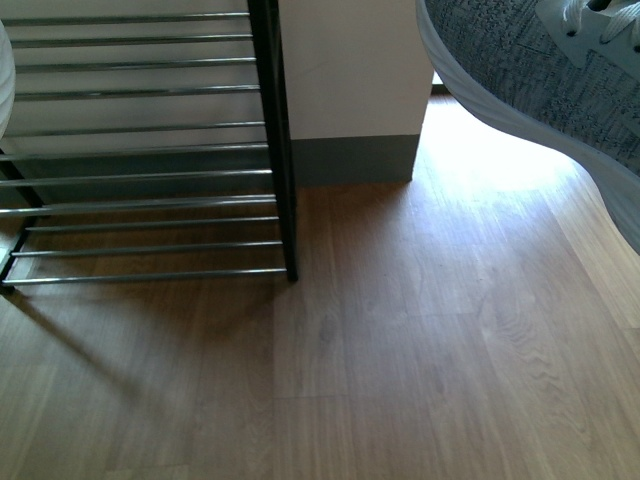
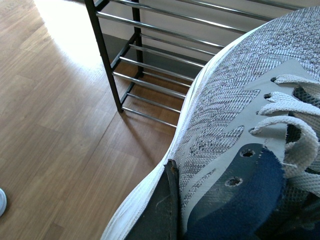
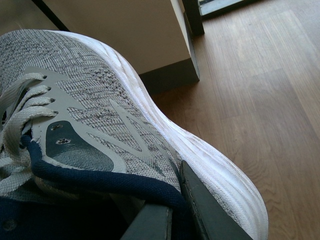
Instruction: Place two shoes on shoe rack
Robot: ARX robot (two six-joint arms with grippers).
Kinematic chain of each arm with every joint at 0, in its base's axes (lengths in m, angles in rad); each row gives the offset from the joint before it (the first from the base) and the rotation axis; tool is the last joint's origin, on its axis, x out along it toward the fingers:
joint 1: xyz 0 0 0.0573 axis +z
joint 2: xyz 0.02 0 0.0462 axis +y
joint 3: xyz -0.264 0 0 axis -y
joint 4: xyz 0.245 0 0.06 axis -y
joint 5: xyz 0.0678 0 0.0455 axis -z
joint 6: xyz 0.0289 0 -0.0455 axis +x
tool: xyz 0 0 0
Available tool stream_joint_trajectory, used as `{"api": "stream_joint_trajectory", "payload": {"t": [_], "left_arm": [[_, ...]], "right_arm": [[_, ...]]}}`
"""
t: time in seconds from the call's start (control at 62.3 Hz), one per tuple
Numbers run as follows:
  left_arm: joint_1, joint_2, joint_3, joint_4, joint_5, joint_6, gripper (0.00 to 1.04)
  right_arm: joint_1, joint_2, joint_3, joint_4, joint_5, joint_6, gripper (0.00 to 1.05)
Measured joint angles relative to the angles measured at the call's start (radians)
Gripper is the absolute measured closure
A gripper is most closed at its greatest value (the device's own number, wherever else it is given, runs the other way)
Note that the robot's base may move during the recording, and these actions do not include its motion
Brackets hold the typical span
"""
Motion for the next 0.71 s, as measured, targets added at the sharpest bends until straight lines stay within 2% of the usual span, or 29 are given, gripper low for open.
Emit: {"api": "stream_joint_trajectory", "payload": {"t": [0.706], "left_arm": [[0.003,0.001,0.000,0.000,0.000,0.001,1.03]], "right_arm": [[0.003,0.001,0.000,0.000,-0.004,0.000,1.03]]}}
